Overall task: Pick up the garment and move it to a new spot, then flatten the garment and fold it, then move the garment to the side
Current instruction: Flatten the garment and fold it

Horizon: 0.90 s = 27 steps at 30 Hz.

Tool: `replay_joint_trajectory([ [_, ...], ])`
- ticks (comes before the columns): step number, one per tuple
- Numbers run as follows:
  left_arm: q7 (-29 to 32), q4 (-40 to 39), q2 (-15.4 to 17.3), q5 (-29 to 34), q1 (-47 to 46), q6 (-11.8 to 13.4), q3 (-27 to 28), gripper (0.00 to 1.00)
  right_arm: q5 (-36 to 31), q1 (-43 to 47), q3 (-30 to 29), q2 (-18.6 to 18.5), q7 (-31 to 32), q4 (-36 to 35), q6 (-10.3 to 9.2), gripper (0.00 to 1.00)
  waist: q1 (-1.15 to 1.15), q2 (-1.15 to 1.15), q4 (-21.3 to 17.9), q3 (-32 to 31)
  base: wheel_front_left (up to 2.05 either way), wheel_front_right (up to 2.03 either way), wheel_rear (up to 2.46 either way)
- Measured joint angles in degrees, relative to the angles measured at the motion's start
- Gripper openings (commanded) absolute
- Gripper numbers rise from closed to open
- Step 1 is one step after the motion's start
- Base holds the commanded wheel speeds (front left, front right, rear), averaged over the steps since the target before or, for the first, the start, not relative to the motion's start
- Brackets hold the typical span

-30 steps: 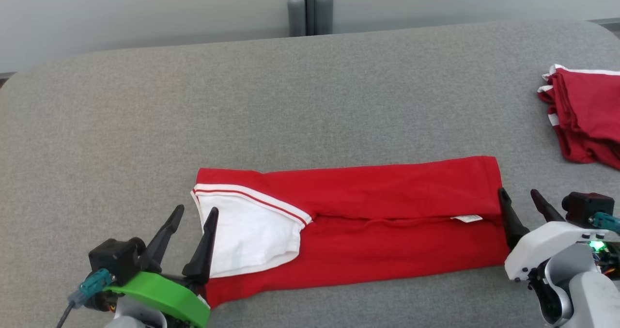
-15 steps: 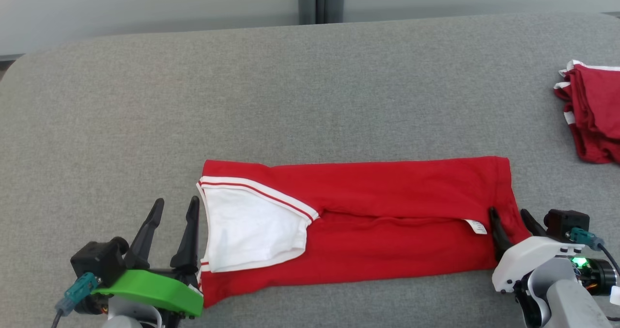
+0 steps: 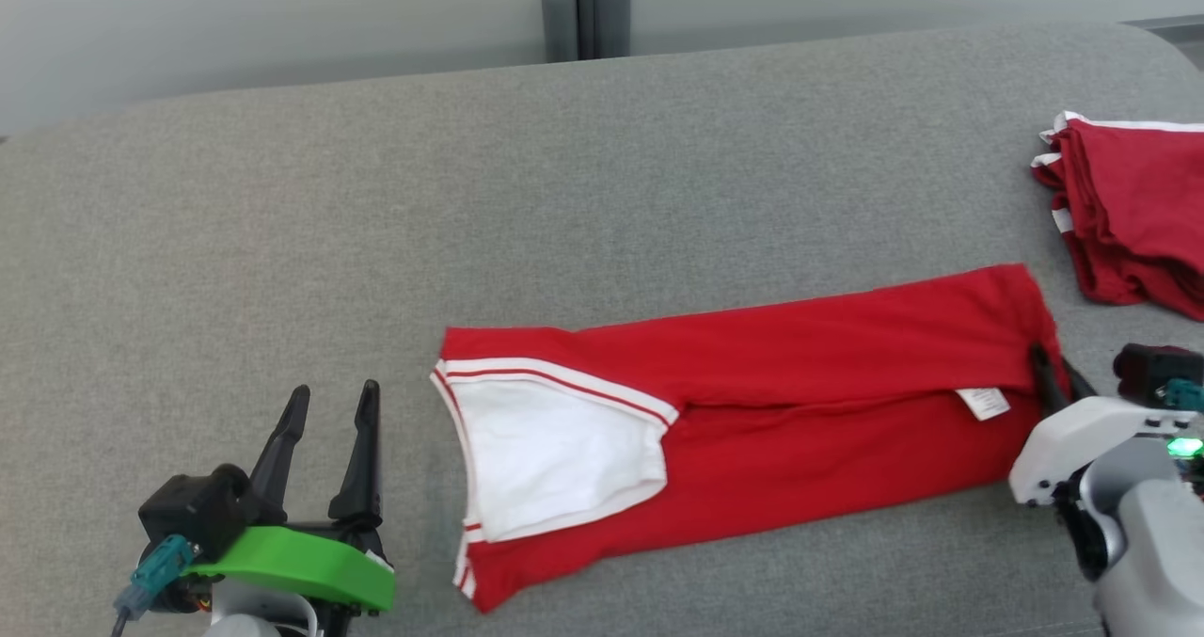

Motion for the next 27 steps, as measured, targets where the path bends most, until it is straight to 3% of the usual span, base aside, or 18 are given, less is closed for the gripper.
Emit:
replay_joint_trajectory([
  [6, 0.0, 1.6, -1.7, 1.1, 0.6, -1.5, 1.2, 1.0, 0.4, 0.5, -2.9, -5.7, 3.2, -3.7, -0.01, 0.0, 0.0, 0.0, -0.7, -1.5, 0.0, 0.0, 0.0],
  [10, 0.0, 2.2, -2.9, 2.0, 0.9, -2.2, 2.0, 1.0, 1.0, 2.2, -3.4, -6.2, 5.3, -6.4, -0.01, 0.0, 0.0, 0.0, -1.0, -2.2, 0.0, 0.0, 0.0],
  [16, 0.0, 3.4, -4.0, 3.3, 1.0, -3.2, 2.7, 1.0, 3.6, 4.2, 0.3, -3.1, 8.8, -13.3, -0.02, 0.0, 0.0, 0.0, -1.0, -2.6, 0.0, 0.0, 0.0],
  [27, 0.0, 4.5, -4.4, 4.3, 0.9, -3.9, 3.1, 1.0, 9.5, 7.1, 15.8, 5.3, 12.5, -27.2, -0.03, 0.0, 0.0, 0.0, -0.6, -1.9, 0.0, 0.0, 0.0],
])
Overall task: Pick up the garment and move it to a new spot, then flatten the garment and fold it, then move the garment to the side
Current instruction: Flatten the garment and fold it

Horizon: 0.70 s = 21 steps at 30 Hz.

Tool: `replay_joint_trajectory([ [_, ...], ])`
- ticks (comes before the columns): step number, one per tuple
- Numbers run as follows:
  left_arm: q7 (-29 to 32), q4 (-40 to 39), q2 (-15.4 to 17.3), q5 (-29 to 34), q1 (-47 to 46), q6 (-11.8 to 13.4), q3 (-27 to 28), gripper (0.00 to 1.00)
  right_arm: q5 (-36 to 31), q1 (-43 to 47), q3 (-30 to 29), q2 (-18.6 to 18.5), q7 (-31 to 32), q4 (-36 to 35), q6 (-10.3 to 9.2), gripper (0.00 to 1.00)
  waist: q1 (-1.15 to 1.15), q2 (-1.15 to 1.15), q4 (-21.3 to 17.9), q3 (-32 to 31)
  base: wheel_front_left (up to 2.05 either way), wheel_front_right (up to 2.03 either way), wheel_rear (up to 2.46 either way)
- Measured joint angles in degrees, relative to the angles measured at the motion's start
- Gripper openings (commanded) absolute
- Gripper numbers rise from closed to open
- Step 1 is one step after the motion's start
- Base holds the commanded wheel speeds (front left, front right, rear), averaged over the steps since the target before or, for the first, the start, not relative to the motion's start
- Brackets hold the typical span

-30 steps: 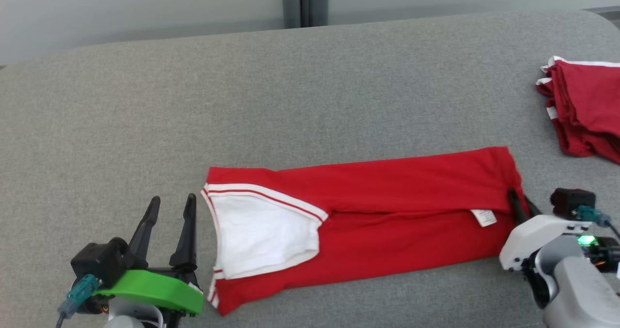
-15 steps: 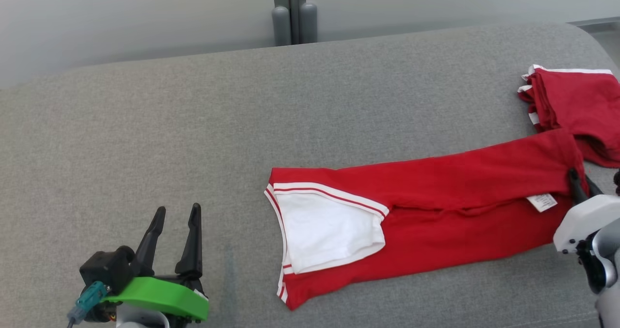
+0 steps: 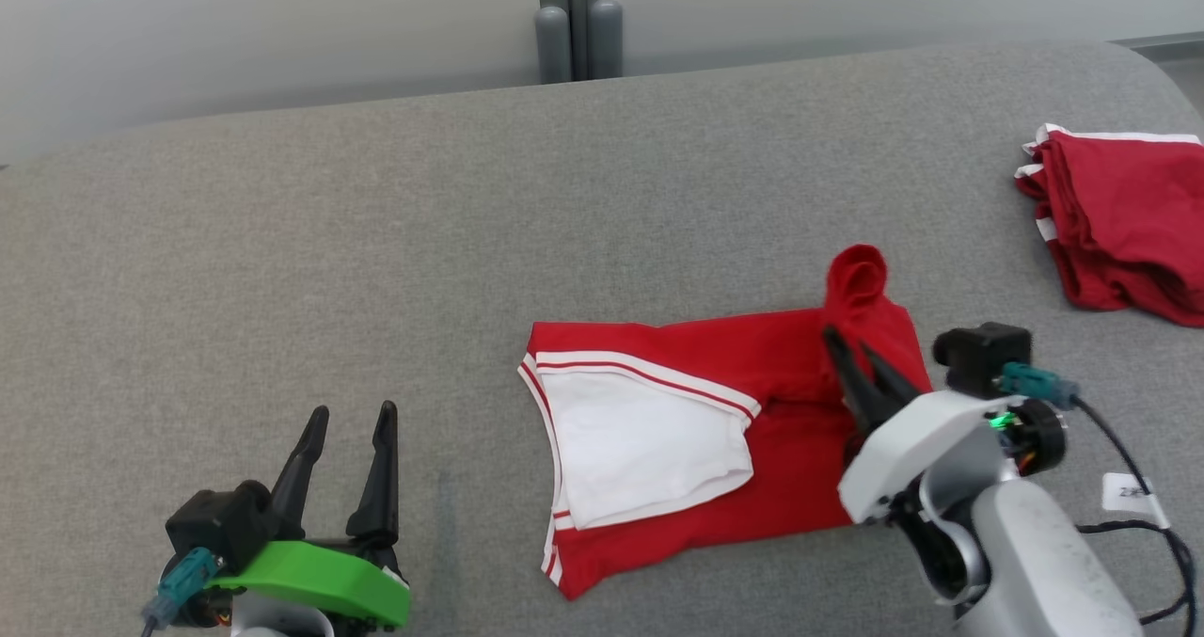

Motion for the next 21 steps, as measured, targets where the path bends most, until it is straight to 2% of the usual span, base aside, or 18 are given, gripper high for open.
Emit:
replay_joint_trajectory([
  [4, 0.0, 0.1, 0.0, 0.1, -0.1, -0.2, 0.1, 1.0, 3.4, -0.3, 7.5, 1.9, -0.1, -0.1, -0.02, 0.0, 0.0, 0.0, -0.1, 0.4, 0.0, 0.0, 0.0],
  [11, 0.0, 0.8, -0.5, 0.3, -1.3, -0.7, -0.9, 1.0, 10.1, -4.4, 20.6, 2.3, -2.6, 3.7, -0.02, 0.0, 0.0, 0.0, 1.0, 0.5, 0.0, 0.0, 0.0],
  [21, 0.0, 2.2, -1.3, 0.4, -1.7, -1.4, -1.6, 1.0, 16.0, -10.5, 28.9, 2.2, -6.3, 14.3, -0.03, 0.01, 0.0, 0.0, 3.9, 0.4, 0.0, 0.0, 0.0],
])
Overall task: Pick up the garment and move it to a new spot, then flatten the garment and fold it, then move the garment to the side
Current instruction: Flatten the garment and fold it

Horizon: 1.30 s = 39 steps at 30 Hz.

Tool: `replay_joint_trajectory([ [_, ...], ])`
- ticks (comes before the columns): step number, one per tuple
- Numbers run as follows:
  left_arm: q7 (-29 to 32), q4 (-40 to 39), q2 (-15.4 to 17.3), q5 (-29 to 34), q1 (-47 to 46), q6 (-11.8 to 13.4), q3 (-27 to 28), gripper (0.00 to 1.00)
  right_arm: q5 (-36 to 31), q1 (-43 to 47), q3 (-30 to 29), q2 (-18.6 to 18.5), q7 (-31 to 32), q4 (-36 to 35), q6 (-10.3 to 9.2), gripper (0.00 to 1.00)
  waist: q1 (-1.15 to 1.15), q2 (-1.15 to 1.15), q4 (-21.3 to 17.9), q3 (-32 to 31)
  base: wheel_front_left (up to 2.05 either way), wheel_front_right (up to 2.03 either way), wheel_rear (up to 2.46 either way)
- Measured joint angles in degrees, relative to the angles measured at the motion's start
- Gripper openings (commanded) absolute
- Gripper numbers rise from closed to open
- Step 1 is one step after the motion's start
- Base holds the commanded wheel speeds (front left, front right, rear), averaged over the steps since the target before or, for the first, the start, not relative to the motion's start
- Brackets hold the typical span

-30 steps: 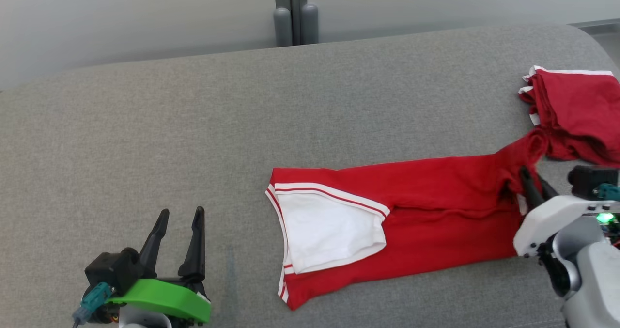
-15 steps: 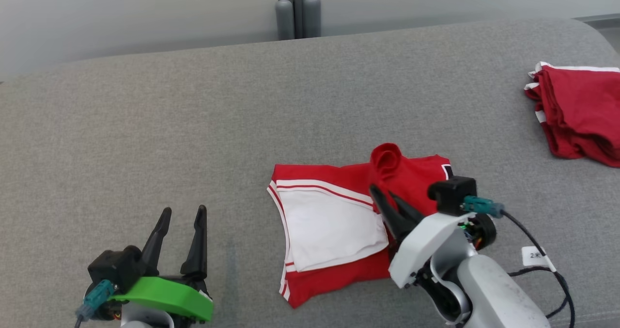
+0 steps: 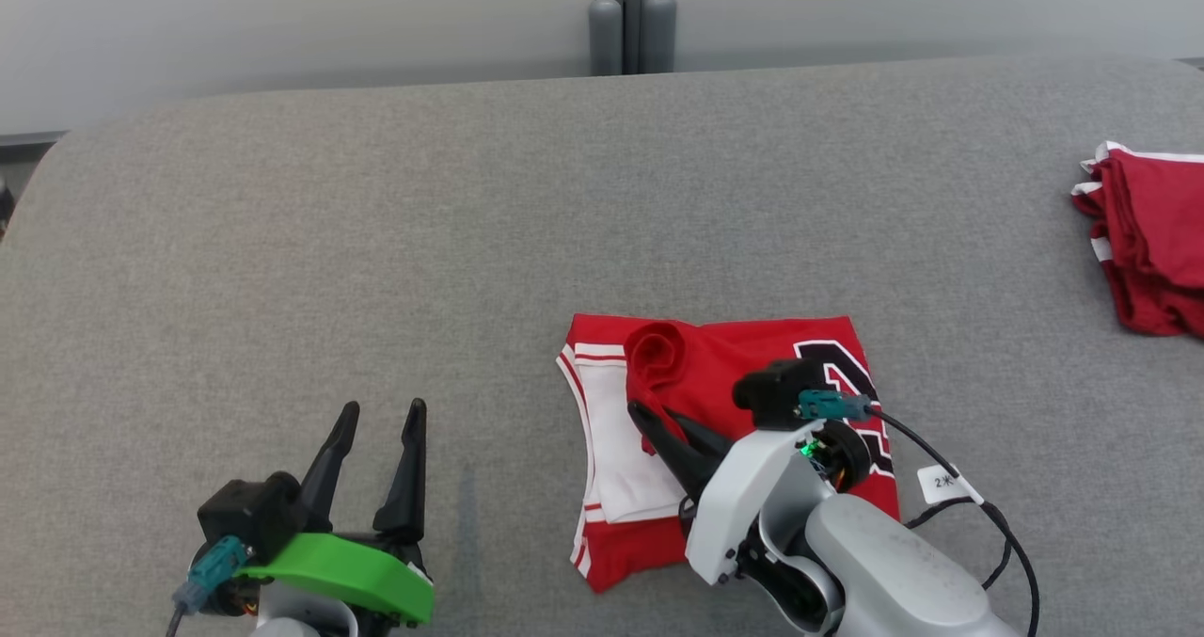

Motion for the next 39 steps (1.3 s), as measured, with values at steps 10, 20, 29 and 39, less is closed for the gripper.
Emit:
replay_joint_trajectory([
  [10, 0.0, 1.0, -0.7, 0.1, 0.0, -0.5, -0.6, 1.0, 8.2, -3.5, 6.0, 0.1, -3.5, 4.0, 0.01, 1.0, 0.0, 0.0, 0.6, -1.1, 0.0, 0.0, 0.0],
  [20, 0.0, 0.8, -2.2, 1.8, -0.5, -0.7, -0.9, 1.0, 1.9, -8.3, -0.4, 0.1, -11.5, 11.0, 0.01, 1.0, 0.0, 0.0, -1.0, -2.5, 0.0, 0.0, 0.0],
  [29, 0.0, 0.3, -4.7, 4.9, 0.1, -0.2, 2.0, 1.0, -13.4, -5.6, -15.8, -1.5, -13.2, 9.1, 0.01, 1.0, 0.0, 0.0, -3.1, -5.3, 0.0, 0.0, 0.0],
  [39, 0.0, -1.2, -6.8, 9.2, 4.3, 0.0, 7.1, 1.0, -25.8, 8.6, -30.0, -0.7, -13.2, -2.4, 0.01, 1.0, 0.0, 0.0, -4.9, -7.4, 0.0, 0.0, 0.0],
])
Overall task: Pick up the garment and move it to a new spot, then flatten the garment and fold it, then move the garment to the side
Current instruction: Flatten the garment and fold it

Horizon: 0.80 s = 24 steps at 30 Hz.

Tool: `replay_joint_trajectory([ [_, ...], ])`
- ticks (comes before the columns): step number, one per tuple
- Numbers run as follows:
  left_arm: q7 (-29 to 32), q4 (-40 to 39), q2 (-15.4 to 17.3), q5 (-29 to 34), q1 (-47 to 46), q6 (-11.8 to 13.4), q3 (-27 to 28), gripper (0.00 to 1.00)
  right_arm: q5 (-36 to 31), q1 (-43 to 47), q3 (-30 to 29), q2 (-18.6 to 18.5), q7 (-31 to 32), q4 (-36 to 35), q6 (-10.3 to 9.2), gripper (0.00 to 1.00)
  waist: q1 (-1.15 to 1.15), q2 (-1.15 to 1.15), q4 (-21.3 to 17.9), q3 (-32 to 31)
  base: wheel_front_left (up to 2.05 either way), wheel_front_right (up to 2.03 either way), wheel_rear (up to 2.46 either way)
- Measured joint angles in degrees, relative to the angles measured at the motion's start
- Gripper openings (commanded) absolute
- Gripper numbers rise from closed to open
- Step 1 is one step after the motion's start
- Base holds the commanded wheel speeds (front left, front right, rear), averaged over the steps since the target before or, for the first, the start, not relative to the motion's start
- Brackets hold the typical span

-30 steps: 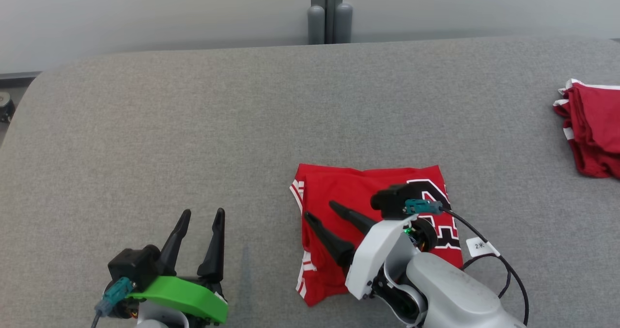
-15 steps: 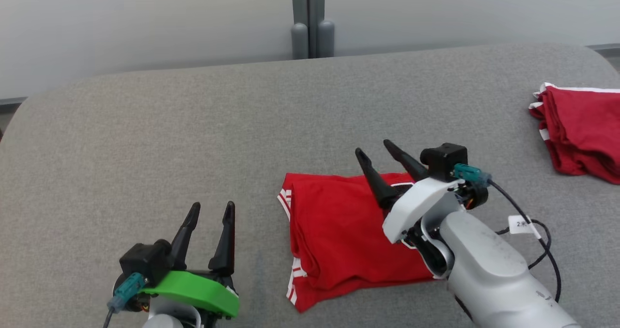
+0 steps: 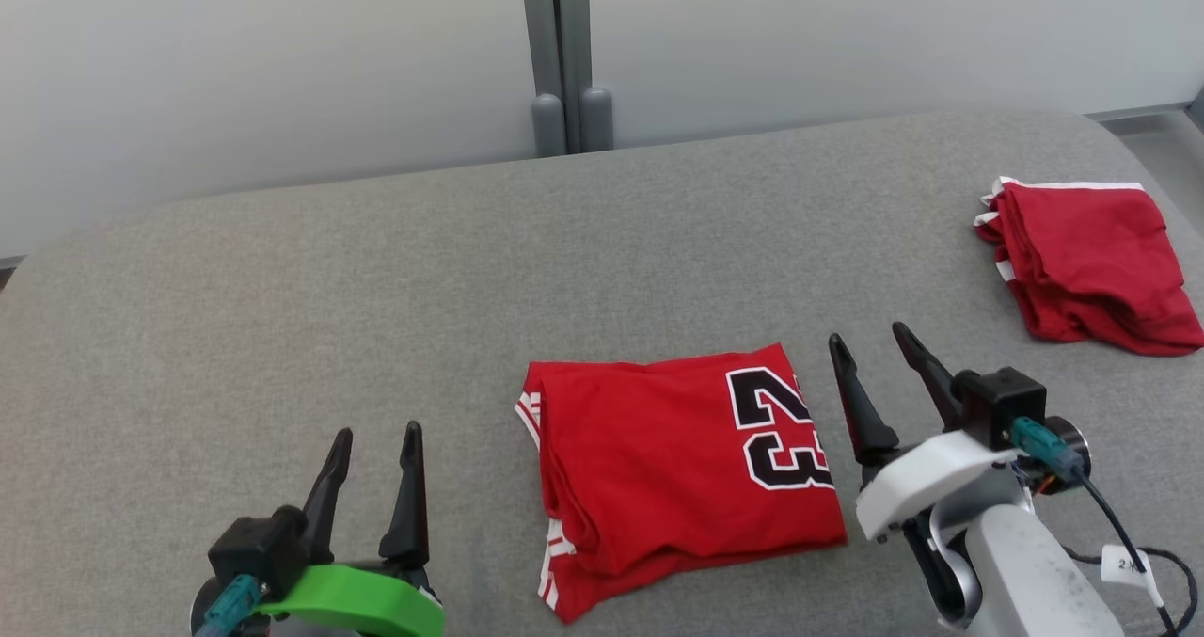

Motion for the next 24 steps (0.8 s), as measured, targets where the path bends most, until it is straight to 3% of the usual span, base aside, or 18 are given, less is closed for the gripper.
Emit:
replay_joint_trajectory([
  [6, 0.0, -0.2, -1.0, 1.9, 2.8, -0.3, 2.8, 1.0, -3.8, 6.3, -4.8, 0.6, 0.0, -5.8, 0.0, 1.0, 0.0, 0.0, 0.0, -0.3, 0.0, 0.0, 0.0],
  [11, 0.0, -0.5, -1.4, 4.3, 4.6, -0.7, 4.1, 1.0, -1.7, 10.6, -6.0, 0.7, 0.0, -8.7, 0.0, 1.0, 0.0, 0.0, 0.4, -0.4, 0.0, 0.0, 0.0],
  [24, 0.0, -0.8, -2.4, 5.4, 6.0, -1.5, 6.4, 1.0, -1.1, 12.1, -6.5, 0.7, 0.0, -9.1, 0.0, 1.0, 0.0, 0.0, 1.1, -0.3, 0.0, 0.0, 0.0],
])
